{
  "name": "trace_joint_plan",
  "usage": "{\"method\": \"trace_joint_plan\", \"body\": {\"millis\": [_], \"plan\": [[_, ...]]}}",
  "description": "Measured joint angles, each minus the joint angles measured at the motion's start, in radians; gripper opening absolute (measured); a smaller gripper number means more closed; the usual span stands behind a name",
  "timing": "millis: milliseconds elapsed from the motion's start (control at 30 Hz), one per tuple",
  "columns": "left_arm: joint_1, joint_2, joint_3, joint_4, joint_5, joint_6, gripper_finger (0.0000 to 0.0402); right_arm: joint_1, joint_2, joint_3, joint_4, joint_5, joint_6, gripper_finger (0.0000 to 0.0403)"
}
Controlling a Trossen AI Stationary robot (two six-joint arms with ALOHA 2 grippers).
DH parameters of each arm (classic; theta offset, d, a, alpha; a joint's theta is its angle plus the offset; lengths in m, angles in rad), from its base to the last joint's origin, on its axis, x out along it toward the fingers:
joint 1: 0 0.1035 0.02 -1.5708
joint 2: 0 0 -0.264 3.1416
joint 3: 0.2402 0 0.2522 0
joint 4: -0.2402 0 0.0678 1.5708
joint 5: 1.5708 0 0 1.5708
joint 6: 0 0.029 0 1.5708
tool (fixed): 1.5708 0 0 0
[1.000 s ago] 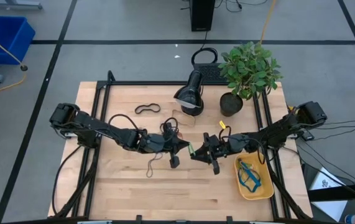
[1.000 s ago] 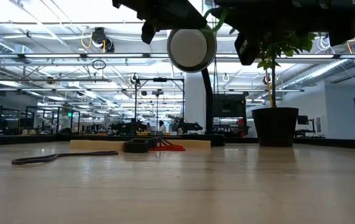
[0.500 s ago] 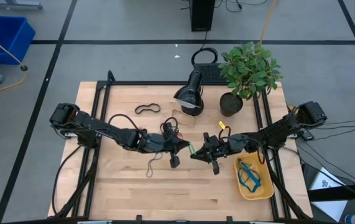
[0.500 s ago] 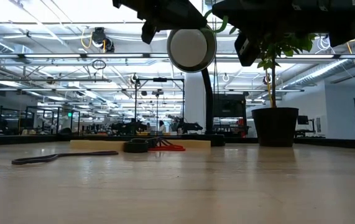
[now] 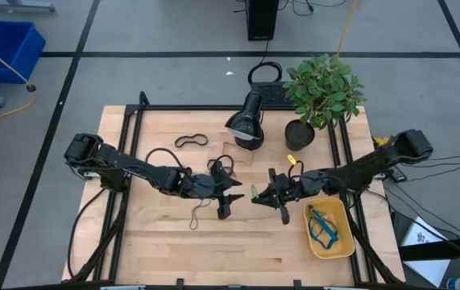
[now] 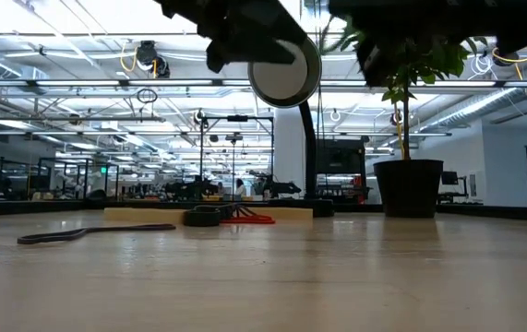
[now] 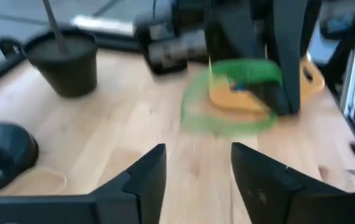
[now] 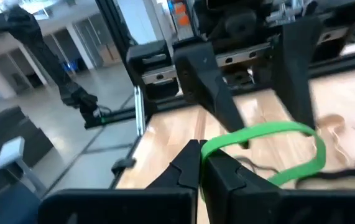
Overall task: Pick and place rubber bands into bin
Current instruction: Put the green rubber band into the yellow bin
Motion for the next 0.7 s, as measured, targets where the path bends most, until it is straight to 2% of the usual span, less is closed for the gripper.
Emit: {"method": "trace_joint_plan", "body": {"millis": [200, 400, 567, 700], "plan": [[0.005, 0.0, 0.0, -0.137, 0.031, -0.091, 0.0211, 0.037, -0.243, 0.0, -0.395, -0.001, 0.01, 0.0], [0.017, 0.0, 0.0, -0.175, 0.033, -0.14, 0.0212, 0.111, -0.457, 0.096, -1.005, 0.007, 0.087, 0.0], [0.039, 0.0, 0.0, -0.173, 0.045, -0.141, 0.0212, 0.189, -0.485, 0.252, -1.458, 0.06, 0.194, 0.0], [0.058, 0.0, 0.0, -0.172, 0.049, -0.142, 0.0212, 0.247, -0.447, 0.338, -1.696, 0.055, 0.309, 0.0]]}}
